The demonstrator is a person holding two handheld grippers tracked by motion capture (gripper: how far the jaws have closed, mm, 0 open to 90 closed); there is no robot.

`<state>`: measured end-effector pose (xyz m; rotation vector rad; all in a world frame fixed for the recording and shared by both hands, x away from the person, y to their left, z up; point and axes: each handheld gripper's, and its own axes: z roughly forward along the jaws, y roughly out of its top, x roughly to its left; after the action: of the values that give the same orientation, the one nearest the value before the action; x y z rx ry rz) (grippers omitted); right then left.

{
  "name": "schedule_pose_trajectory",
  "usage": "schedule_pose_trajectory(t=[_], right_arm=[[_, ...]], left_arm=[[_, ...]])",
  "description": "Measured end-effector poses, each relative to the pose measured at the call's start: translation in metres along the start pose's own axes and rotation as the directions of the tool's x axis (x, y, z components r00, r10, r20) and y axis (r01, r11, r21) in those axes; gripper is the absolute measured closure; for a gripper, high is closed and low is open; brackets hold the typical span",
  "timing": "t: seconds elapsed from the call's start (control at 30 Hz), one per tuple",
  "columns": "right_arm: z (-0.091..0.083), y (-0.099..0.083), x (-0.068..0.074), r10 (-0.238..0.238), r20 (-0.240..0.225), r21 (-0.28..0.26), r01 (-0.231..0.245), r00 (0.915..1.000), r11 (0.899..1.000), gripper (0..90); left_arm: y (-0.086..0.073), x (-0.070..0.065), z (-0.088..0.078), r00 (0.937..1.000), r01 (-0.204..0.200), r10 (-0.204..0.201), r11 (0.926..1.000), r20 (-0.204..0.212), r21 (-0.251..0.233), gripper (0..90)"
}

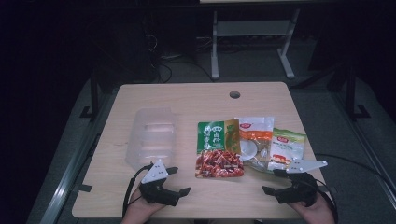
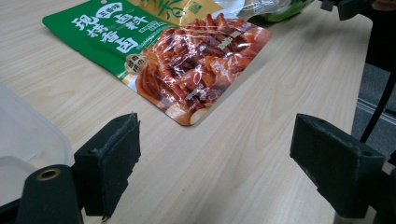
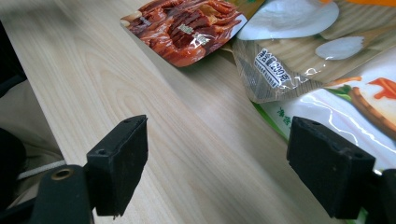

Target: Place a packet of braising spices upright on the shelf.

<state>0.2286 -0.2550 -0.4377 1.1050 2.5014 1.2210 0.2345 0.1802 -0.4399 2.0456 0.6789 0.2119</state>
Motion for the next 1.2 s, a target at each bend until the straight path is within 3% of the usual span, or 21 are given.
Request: schedule_pose_trajectory(t=[0.13, 0.83, 1.1, 1.2], right_arm=[[-0.001, 0.0, -0.002, 0.015, -0.007, 0.002, -0.015, 0.9999, 1.0, 20.6], [-0.005, 0.003, 0.011, -0.028, 0.003, -0.029, 0.028, 0.9996, 0.999, 20.4], [-0.005, 0.008, 0.017, -0.051, 0.007, -0.036, 0.051, 0.9987, 0.998, 22.3], [-0.004, 0.014, 0.02, -0.065, -0.004, -0.027, 0.065, 0.9979, 0.998, 18.7]], left_arm=[[0.0, 0.0, 0.002, 1.0, -0.001, 0.001, 1.0, 0.001, 0.007, 15.5], [0.006, -0.014, 0.01, 0.9983, -0.058, 0.058, 0.9979, 0.005, 0.026, 19.4], [0.008, -0.016, 0.012, 0.9992, -0.033, 0.032, 0.9994, 0.023, 0.008, 22.8], [0.011, -0.016, 0.013, 0.9994, -0.028, 0.028, 0.9996, 0.021, 0.003, 25.8]])
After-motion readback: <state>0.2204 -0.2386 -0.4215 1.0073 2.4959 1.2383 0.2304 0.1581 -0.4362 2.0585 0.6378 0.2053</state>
